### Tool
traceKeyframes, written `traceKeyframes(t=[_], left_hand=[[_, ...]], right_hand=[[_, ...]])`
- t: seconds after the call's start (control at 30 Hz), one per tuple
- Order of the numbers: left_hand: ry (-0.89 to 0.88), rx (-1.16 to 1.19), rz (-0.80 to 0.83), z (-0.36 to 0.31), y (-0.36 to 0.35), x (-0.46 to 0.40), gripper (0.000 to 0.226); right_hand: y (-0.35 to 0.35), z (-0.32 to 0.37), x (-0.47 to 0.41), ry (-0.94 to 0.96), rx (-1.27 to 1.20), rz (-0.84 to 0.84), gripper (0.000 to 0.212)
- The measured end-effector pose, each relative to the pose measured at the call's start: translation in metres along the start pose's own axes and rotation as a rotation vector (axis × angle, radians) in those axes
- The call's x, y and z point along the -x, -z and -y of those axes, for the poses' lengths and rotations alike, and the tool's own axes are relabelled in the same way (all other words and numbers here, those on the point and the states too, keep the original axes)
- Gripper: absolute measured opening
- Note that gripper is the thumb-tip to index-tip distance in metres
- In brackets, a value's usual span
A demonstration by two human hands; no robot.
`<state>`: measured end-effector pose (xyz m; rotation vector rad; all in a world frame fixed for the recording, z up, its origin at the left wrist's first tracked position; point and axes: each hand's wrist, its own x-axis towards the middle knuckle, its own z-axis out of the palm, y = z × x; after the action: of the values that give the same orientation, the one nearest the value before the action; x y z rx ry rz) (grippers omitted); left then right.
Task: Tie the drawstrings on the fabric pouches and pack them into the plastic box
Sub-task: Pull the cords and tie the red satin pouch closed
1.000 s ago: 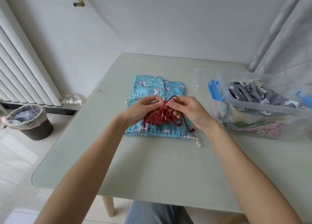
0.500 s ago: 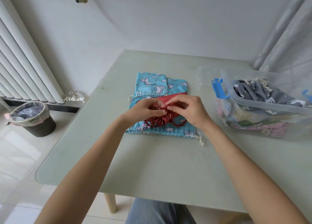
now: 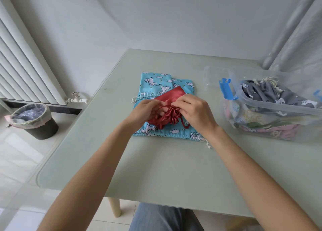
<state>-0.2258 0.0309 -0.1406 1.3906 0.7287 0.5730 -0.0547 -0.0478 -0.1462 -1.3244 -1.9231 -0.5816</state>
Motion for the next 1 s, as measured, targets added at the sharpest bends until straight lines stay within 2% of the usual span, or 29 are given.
traceKeyframes(t=[0.13, 0.3, 0.43, 0.6, 0.8, 0.9, 1.0], left_hand=[[-0.033, -0.186, 0.083, -0.002, 0.004, 0.003, 0.018], [-0.084, -0.163, 0.083, 0.002, 0.009, 0.003, 0.019], [-0.060, -0.102, 0.099, -0.002, 0.005, 0.005, 0.009], [-0.032, -0.138, 0.140, -0.001, 0.005, 0.007, 0.018], [-0.011, -0.162, 0.112, 0.000, 0.006, 0.007, 0.028], [0.000, -0.034, 0.069, -0.003, 0.003, 0.009, 0.029], [0.026, 0.067, 0.094, -0.007, -0.001, 0.012, 0.041]], right_hand=[[-0.008, 0.008, 0.003, 0.051, 0.064, -0.054, 0.013], [-0.008, 0.005, 0.004, 0.060, 0.087, -0.070, 0.017], [-0.007, 0.005, 0.003, 0.069, 0.081, -0.055, 0.017], [-0.001, 0.004, 0.001, -0.024, -0.158, 0.016, 0.018], [0.006, 0.010, -0.003, -0.361, -0.566, 0.059, 0.019], [0.006, 0.008, -0.004, -0.373, -0.570, 0.048, 0.020], [0.003, 0.006, -0.003, -0.238, -0.415, 0.050, 0.024]])
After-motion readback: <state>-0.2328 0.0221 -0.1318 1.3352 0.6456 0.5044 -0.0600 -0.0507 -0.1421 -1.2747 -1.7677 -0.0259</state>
